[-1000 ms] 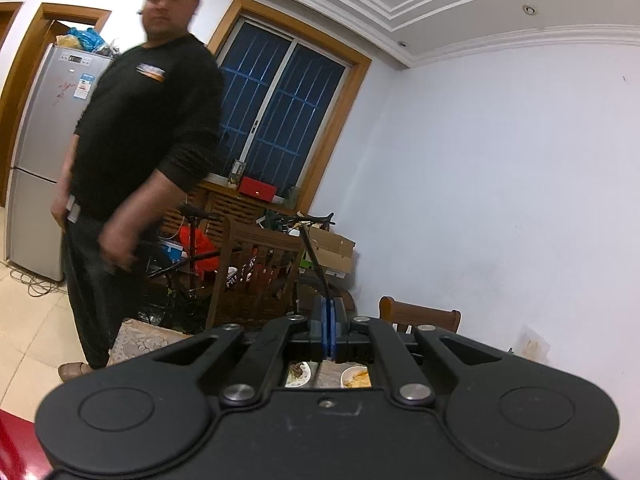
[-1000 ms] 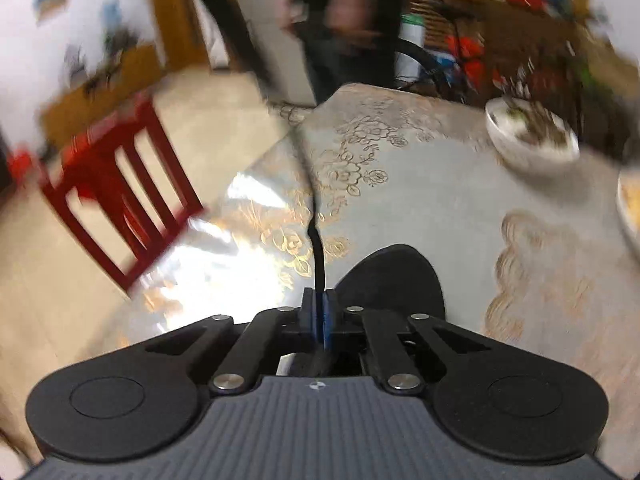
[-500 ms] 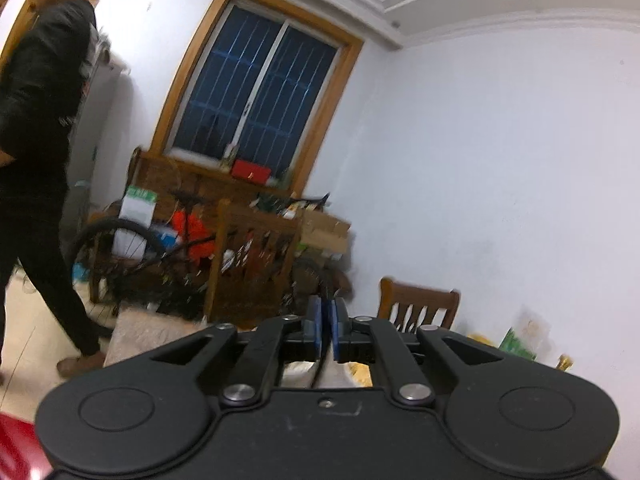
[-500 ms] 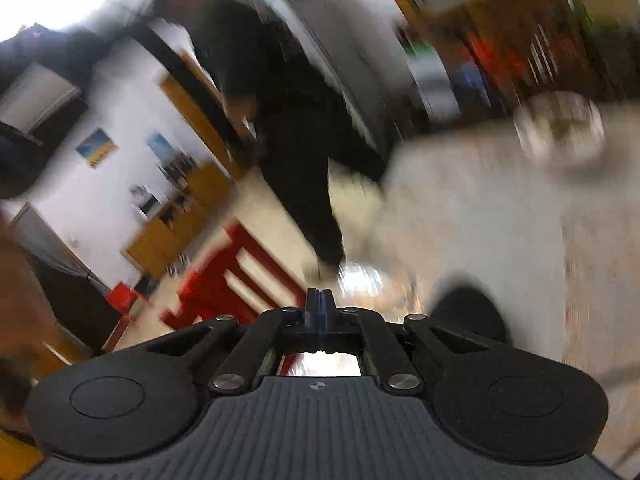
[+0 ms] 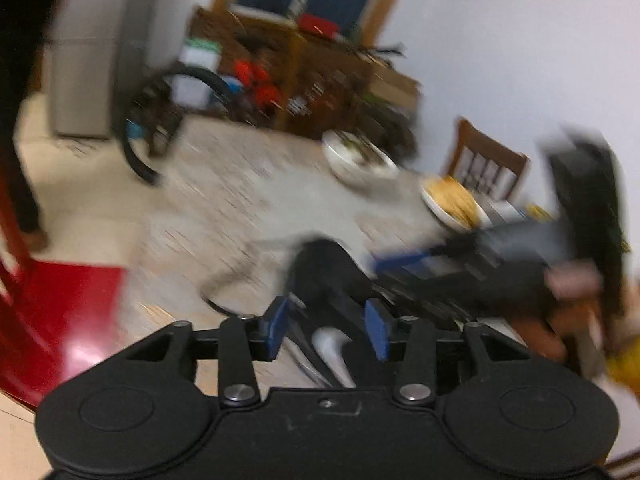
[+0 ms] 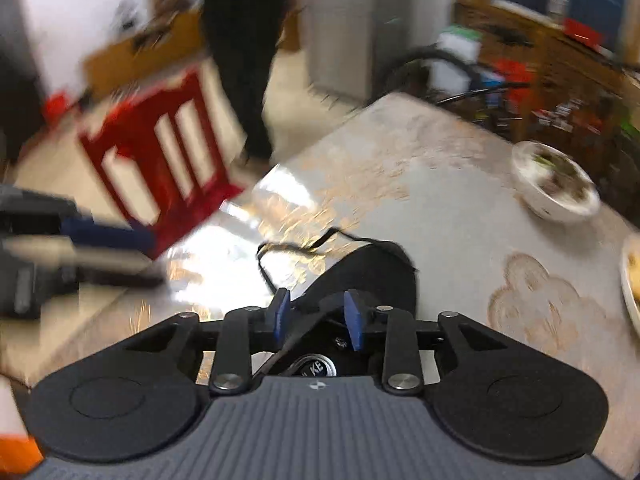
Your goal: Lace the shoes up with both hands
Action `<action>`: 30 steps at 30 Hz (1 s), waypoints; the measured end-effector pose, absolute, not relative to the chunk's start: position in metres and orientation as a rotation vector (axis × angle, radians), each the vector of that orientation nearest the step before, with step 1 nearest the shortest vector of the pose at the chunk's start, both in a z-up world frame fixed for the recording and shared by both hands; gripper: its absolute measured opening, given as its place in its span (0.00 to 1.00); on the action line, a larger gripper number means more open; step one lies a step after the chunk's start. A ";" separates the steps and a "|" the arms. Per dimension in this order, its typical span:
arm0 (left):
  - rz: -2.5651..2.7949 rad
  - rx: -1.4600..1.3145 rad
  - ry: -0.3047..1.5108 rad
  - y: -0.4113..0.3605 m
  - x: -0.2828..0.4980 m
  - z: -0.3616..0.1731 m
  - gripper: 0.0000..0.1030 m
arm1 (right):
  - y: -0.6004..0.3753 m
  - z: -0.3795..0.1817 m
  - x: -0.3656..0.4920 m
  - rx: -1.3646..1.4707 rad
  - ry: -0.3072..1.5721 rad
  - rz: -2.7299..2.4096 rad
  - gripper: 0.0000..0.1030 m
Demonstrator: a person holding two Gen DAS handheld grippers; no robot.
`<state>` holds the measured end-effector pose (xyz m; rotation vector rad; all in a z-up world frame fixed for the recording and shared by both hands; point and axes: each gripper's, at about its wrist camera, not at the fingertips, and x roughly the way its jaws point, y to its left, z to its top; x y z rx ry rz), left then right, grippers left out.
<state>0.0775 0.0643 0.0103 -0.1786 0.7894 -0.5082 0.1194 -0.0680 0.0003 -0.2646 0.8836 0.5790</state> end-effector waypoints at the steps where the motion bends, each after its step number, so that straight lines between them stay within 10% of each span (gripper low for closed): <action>1: -0.531 -0.172 0.799 0.058 0.075 0.005 0.43 | -0.063 -0.001 0.126 -0.318 0.905 0.593 0.37; 9: -0.610 -0.186 0.800 0.030 0.060 -0.014 0.51 | -0.028 -0.039 0.131 -0.795 0.902 0.724 0.36; 12: -0.578 -0.128 0.792 0.017 0.061 -0.016 0.51 | -0.025 -0.040 0.127 -0.802 0.865 0.728 0.02; 30: -0.474 0.123 1.003 -0.018 0.087 -0.063 0.81 | -0.165 -0.096 0.168 1.028 1.012 0.849 0.04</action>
